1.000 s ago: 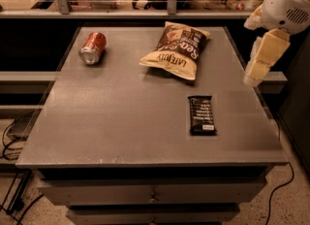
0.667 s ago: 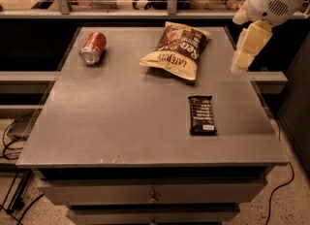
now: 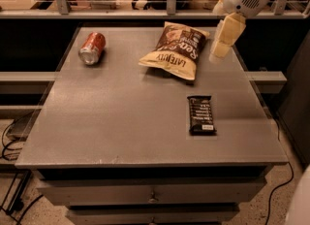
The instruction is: Place coke can upright
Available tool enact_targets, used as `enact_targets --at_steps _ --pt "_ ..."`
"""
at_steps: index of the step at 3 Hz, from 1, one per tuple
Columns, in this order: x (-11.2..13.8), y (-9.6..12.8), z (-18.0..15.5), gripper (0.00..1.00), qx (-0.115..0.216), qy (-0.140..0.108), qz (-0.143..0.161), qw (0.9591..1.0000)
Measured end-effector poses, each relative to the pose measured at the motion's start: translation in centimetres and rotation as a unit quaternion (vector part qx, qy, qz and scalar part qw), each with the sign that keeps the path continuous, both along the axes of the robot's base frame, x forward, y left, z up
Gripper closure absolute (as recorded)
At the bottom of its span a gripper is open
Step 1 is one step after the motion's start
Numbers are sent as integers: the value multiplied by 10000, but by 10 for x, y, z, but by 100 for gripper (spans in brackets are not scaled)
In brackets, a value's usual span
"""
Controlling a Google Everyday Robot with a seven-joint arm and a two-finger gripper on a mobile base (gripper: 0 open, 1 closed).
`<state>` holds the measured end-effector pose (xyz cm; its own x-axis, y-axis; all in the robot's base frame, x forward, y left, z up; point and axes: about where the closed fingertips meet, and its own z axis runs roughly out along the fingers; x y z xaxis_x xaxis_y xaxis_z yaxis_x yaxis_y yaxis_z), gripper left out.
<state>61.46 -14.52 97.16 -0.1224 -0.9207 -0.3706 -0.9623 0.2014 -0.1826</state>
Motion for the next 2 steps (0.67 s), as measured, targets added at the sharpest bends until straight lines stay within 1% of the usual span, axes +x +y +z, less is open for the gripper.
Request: enact_targets --at_steps 1,2 --pt "5 6 -8 0 -34 75 -234 9997" --pt "16 33 -11 0 146 141 -361 9991"
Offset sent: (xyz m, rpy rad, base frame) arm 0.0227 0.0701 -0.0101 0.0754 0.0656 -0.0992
